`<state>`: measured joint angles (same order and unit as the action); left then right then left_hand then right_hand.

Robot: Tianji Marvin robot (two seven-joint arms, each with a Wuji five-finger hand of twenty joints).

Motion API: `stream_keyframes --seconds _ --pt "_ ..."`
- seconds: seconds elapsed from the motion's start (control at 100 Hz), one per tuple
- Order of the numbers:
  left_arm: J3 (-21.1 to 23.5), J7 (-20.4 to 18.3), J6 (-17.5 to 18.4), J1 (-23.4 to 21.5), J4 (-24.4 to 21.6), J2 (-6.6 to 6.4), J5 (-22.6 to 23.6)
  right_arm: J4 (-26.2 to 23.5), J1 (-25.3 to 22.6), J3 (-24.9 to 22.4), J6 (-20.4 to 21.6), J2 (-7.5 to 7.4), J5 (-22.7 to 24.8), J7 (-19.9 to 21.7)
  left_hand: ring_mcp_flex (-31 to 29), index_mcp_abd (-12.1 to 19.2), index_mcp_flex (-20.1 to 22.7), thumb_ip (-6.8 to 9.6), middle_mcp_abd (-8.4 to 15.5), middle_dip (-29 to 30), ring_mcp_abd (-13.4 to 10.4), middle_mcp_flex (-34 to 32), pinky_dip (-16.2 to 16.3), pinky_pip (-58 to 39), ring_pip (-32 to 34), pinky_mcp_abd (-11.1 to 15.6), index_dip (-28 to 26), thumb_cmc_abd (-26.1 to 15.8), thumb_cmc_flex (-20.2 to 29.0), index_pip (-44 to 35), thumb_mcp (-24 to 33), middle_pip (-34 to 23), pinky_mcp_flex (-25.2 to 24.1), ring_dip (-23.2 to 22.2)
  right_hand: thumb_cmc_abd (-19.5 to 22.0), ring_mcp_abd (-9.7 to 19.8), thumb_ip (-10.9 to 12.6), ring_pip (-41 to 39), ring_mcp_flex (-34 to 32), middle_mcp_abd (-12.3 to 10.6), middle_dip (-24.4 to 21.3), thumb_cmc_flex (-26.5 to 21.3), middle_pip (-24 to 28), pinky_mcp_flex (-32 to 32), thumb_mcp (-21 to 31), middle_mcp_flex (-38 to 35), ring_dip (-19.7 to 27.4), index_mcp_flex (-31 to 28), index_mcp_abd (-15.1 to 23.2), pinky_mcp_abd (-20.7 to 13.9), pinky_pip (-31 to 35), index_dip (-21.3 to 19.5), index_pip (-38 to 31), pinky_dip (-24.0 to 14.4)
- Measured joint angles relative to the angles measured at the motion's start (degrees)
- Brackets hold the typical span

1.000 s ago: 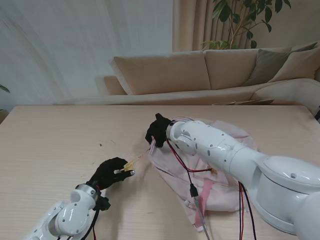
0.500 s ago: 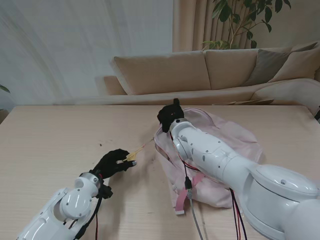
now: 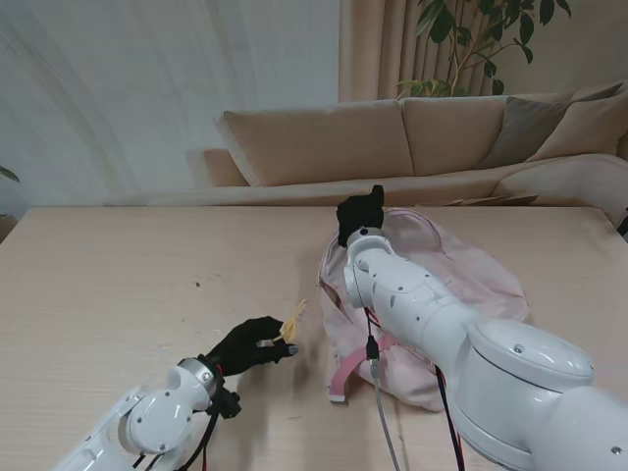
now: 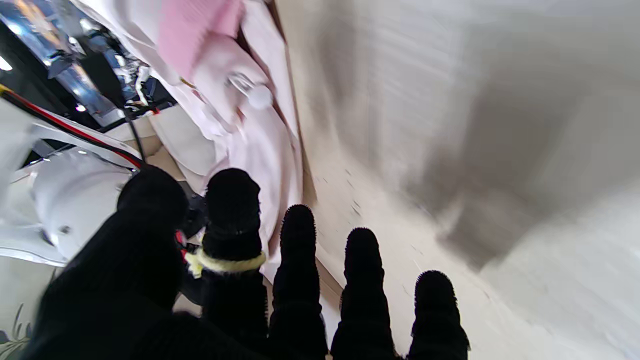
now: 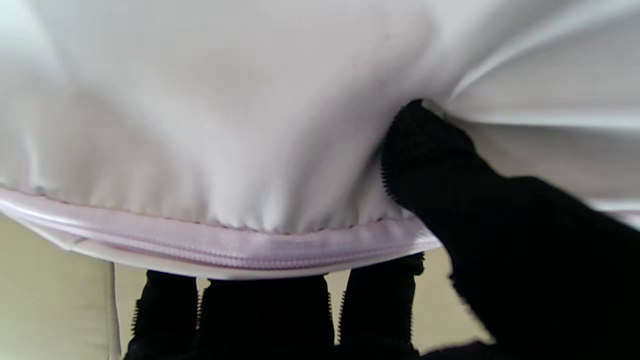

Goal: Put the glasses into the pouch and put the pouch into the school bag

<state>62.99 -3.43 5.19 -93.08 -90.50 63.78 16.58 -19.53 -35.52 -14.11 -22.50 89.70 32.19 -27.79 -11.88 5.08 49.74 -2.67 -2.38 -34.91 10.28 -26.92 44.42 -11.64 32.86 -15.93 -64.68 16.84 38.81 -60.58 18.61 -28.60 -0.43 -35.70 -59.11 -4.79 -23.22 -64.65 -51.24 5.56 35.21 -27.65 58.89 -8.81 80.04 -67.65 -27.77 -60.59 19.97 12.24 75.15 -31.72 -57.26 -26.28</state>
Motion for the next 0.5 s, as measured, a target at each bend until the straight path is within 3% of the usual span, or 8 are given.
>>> stream_keyframes --seconds 0.18,0.29,0.35,0.4,0.46,0.5 --pt "-1.83 -2.25 2.38 -1.0 -1.27 -0.43 -2.9 1.3 -0.23 -0.37 -0.9 1.0 -1.03 -0.48 -0.1 -0.05 0.09 0.0 -0.01 0.0 0.01 -0.05 0.0 0.0 0.0 -0.19 0.0 -0.71 0.04 -0.23 -1.23 0.0 0.0 0.0 -0.03 -0.31 0.0 -0.58 -0.65 0.15 -0.03 0.0 0.13 -0.45 0.0 -0.83 0.02 0.0 -0.52 0.0 0.03 0.0 -0.26 -0.05" --pt "-2.09 -2.61 2.7 -1.0 -1.66 -0.55 -0.34 1.28 -0.37 -0.24 -0.28 0.91 -1.08 -0.23 -0.67 -0.19 0.1 0.01 -0.01 0.0 0.01 -0.06 0.0 0.0 0.29 -0.19 0.0 -0.74 0.06 -0.43 -1.78 0.0 0.0 0.0 0.21 -0.31 0.0 -0.58 -0.65 0.16 -0.04 0.0 0.35 -0.73 0.0 -0.84 -0.04 0.05 -0.53 0.0 0.04 -0.04 -0.27 -0.07" --pt "-1.85 -2.24 2.66 -1.0 -1.63 -0.54 1.06 0.76 -0.52 -0.32 -0.03 0.58 -0.87 0.18 -0.67 -0.19 0.16 0.01 -0.01 0.0 0.02 -0.06 0.0 0.0 0.29 -0.21 0.0 -0.76 0.67 -0.93 -1.8 0.0 0.0 0.0 2.93 0.44 0.0 0.79 -0.29 -0.4 -0.21 0.51 0.72 0.18 0.0 0.38 -0.31 2.45 -0.51 0.0 -0.03 -0.4 -0.93 -0.07" --pt "-1.36 -2.12 2.3 -1.0 -1.54 -0.47 0.89 -0.94 -0.78 -0.48 -0.03 -0.27 -0.33 1.29 -0.67 -0.19 0.79 0.01 -0.01 0.0 0.02 -0.06 0.0 -0.01 0.29 -0.21 0.0 -0.76 0.67 -1.06 -1.8 0.0 0.0 0.0 6.7 1.5 0.24 3.85 3.51 -0.79 -1.09 0.51 0.49 2.79 -0.25 5.19 -0.9 6.41 -0.49 0.03 -0.83 -0.88 -1.07 -0.06" --pt "-0.65 -2.11 1.64 -0.96 -1.35 -0.42 0.48 -5.68 -1.29 -1.03 0.16 -2.61 1.08 4.91 -0.66 -0.19 1.31 0.01 -0.01 0.0 0.02 -0.06 0.0 -0.01 0.29 -0.21 0.0 -0.76 0.67 -1.57 -1.8 0.0 0.0 0.0 10.76 2.86 1.74 9.36 10.94 -1.32 -2.58 0.66 -0.88 7.56 -1.21 16.8 -1.09 17.58 -2.12 0.03 -2.79 1.78 0.87 0.63" --pt "-0.25 -2.12 1.27 -0.93 -1.16 -0.42 0.46 -10.66 -1.64 -1.39 0.73 -5.09 2.7 9.51 -0.67 -0.19 1.39 0.01 -0.01 0.0 0.03 -0.06 0.0 -0.01 0.28 -0.21 0.0 -0.77 0.67 -1.69 -1.8 0.0 0.0 0.0 14.69 4.0 7.18 13.3 16.76 -1.6 -4.81 3.42 -2.08 10.45 -1.82 25.51 -1.1 24.68 -3.39 -0.5 -4.57 1.88 4.24 2.45"
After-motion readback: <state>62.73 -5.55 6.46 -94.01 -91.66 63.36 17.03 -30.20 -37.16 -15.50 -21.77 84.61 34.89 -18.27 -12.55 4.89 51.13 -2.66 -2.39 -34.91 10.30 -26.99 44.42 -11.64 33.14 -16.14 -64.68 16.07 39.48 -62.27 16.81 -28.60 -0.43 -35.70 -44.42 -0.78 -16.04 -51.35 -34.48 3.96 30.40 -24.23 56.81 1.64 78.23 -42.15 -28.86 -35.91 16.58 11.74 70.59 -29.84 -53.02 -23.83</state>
